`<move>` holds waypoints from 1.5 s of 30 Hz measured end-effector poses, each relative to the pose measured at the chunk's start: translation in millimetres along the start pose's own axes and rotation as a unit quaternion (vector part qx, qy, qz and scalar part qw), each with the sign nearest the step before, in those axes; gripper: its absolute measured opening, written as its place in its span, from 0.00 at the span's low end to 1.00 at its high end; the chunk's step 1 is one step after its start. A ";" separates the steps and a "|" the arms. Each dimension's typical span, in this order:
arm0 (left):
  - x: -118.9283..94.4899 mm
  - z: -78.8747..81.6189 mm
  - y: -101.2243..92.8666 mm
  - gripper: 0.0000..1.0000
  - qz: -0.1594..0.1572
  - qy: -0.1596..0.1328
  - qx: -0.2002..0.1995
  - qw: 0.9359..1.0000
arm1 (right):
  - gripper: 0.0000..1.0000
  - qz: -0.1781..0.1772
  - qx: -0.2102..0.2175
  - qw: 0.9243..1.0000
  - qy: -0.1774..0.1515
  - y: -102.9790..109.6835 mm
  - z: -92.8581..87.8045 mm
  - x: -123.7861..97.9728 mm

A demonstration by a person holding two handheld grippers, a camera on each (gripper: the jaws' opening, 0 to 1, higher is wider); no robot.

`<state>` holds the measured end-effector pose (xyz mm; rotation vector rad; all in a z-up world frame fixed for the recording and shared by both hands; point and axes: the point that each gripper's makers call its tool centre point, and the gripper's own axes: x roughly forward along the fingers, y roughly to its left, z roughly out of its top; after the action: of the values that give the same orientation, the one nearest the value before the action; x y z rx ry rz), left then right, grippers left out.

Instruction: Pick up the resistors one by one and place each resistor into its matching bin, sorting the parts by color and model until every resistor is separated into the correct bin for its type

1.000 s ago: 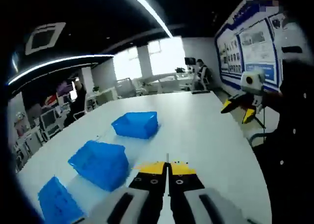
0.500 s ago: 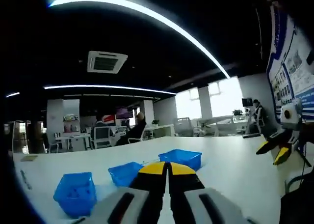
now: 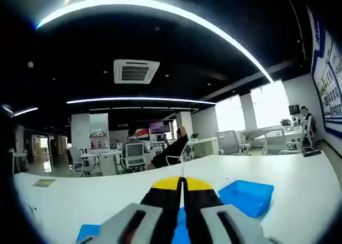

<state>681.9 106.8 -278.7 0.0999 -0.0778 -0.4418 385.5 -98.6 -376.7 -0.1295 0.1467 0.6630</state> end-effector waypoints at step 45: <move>-254.3 -60.9 -69.8 0.53 -0.144 0.074 -0.035 0.986 | 0.45 0.030 -0.008 0.999 0.017 -3.2 -2.7 16.5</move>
<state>429.1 158.3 -360.6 0.0743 0.0995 -0.7246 400.0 -91.6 -382.0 -0.1520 0.1783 0.7215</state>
